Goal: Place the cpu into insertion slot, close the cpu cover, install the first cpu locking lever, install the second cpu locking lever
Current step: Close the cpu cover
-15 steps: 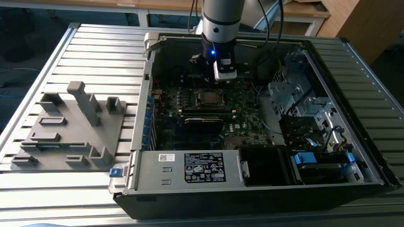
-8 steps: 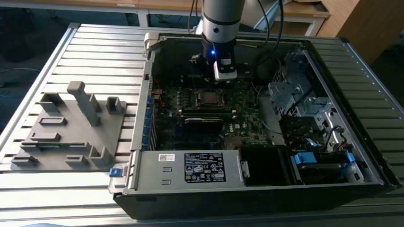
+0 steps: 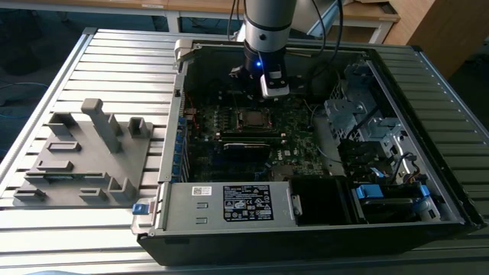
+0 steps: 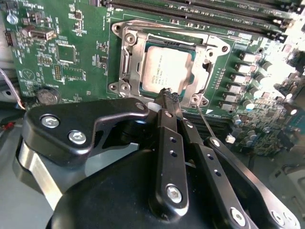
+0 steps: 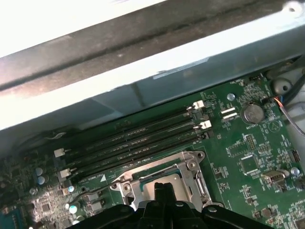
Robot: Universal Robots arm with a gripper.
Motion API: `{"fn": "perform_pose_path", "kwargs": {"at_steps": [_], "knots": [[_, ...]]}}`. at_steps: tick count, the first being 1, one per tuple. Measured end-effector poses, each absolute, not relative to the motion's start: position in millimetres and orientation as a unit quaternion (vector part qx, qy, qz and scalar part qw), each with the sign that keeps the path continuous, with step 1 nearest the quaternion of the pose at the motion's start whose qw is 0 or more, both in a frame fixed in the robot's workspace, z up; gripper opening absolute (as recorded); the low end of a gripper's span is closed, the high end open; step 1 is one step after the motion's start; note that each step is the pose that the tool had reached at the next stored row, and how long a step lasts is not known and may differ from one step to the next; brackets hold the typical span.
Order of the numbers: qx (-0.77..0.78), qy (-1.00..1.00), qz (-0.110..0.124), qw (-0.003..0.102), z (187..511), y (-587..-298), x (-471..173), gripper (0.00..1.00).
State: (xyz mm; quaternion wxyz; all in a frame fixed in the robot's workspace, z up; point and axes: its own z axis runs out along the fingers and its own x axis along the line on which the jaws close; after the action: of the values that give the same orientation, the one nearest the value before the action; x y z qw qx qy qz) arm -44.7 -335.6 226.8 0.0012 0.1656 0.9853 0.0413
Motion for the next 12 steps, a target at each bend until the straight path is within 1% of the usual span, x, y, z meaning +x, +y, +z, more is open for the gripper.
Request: {"fn": "perform_pose_path", "kwargs": {"at_steps": [12], "knots": [[0.087, 0.995, 0.039, -0.002, 225.2, -335.7, -44.7, 0.1]]}}
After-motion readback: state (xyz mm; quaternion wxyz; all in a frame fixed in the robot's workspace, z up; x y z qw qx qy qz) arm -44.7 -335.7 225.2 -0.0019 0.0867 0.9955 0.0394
